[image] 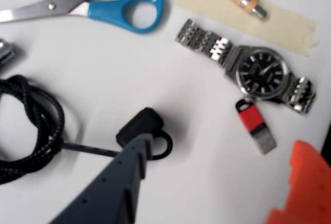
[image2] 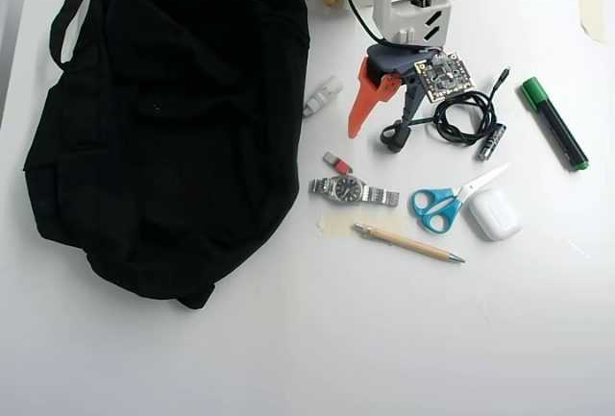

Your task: Put the black bike light into the black bag

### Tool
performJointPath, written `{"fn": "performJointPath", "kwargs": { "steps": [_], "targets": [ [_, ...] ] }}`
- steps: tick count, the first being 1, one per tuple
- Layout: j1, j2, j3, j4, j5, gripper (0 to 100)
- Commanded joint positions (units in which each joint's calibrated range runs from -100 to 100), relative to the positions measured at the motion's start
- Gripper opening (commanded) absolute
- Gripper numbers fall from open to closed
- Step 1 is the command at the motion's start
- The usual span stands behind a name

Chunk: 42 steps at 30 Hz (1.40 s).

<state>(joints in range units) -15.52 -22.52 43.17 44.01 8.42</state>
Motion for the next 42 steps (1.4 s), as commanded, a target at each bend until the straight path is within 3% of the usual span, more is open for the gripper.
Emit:
{"fn": "performJointPath", "kwargs": {
  "steps": [1, 13, 22, 28, 34, 42],
  "targets": [
    [-1.1, -0.1, -1.9, -1.0, 0.5, 34],
    [-2.5, 1.0, 3.4, -5.2, -1.5, 37],
    [-8.0, 1.9, 3.7, -9.3, -3.6, 30],
    [-8.0, 6.9, 4.0, -9.9, -6.3, 30],
    [-7.7, 10.1, 8.4, -20.5, -6.5, 36],
    [-7.7, 12.1, 9.3, -21.5, -7.0, 37]
  ]
}}
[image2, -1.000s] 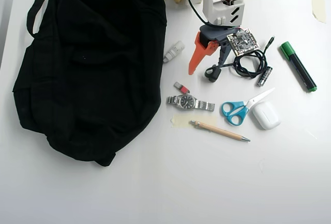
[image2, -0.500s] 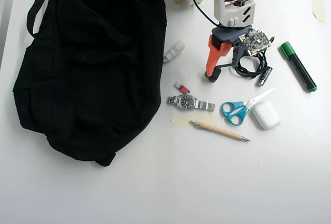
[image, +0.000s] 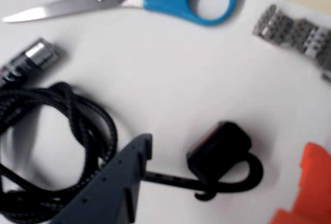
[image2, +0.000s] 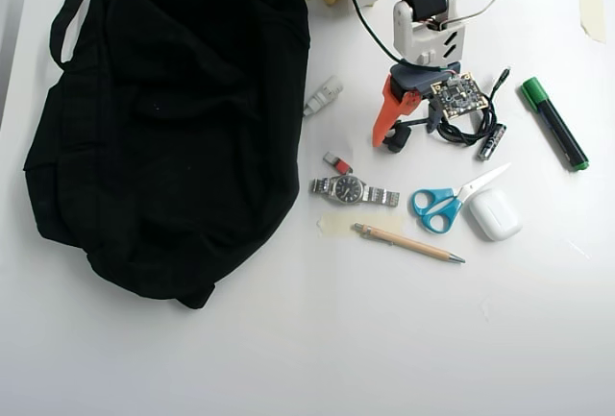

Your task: Put the black bike light into the black bag

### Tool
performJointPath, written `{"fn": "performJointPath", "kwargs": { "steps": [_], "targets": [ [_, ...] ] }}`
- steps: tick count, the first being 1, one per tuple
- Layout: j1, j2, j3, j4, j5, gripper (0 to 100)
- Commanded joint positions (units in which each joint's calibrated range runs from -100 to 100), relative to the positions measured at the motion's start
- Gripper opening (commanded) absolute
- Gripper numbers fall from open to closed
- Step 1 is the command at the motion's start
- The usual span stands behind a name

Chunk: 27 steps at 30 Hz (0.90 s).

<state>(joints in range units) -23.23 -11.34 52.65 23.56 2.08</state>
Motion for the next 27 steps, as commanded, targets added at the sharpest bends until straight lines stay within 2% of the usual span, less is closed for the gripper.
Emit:
{"fn": "performJointPath", "kwargs": {
  "steps": [1, 6, 16, 27],
  "targets": [
    [0.0, 1.5, 0.0, -1.9, -1.8, 37],
    [0.0, 5.4, 0.1, -5.4, -4.3, 36],
    [1.9, 7.4, 0.5, -7.1, -4.4, 36],
    [3.5, 7.4, 0.8, -7.2, -4.3, 32]
  ]
}}
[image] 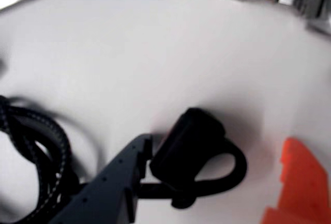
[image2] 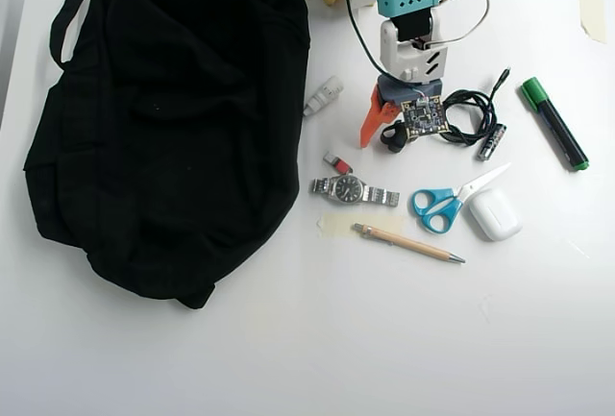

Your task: Put the black bike light into the black bag

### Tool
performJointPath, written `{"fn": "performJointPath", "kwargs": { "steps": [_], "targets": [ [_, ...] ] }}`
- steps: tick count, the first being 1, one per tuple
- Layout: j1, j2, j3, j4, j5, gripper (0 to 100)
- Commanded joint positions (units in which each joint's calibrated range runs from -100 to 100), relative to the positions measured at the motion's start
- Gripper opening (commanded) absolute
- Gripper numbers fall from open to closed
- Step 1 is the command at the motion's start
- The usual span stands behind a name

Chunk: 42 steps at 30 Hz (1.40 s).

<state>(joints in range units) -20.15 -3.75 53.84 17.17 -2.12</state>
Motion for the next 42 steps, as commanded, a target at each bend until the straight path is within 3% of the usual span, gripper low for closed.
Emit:
{"fn": "performJointPath", "kwargs": {
  "steps": [1, 17, 25, 31, 35, 42],
  "targets": [
    [0.4, -0.2, -0.4, -0.8, -0.1, 32],
    [0.3, 3.8, -1.3, -4.7, -0.1, 31],
    [0.3, 3.6, -1.1, -5.5, -0.1, 12],
    [0.3, 2.9, -0.7, -5.9, -0.1, 10],
    [0.5, 2.5, -1.3, -6.0, 0.0, 2],
    [0.7, 2.6, -1.3, -7.0, 0.0, 2]
  ]
}}
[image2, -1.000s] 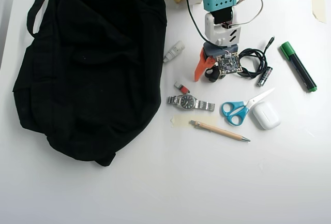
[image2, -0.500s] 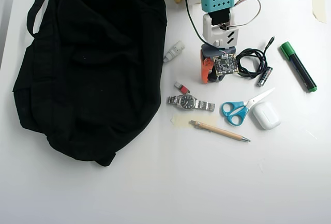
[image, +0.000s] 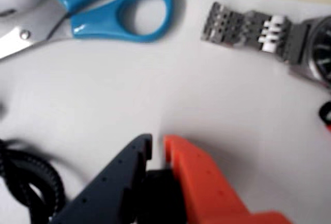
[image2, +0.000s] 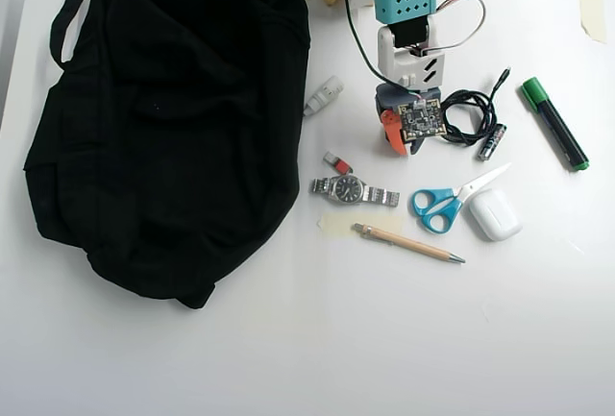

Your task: Put the black bike light into the black bag

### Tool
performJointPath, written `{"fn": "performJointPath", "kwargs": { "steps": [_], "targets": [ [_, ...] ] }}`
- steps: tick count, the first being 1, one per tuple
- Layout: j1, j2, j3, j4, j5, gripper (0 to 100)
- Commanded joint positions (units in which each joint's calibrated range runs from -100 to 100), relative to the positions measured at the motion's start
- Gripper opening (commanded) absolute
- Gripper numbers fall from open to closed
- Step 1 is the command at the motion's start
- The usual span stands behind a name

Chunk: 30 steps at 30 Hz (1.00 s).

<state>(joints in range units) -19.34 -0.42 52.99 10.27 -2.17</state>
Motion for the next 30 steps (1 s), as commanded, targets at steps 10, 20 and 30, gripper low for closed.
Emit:
{"fn": "performJointPath", "kwargs": {
  "steps": [10, 20, 30],
  "targets": [
    [-0.3, -0.7, -0.9, 3.9, 0.0, 28],
    [-0.9, -3.6, -2.4, 5.4, 0.5, 37],
    [-1.6, -11.7, -2.5, 16.5, 0.4, 45]
  ]
}}
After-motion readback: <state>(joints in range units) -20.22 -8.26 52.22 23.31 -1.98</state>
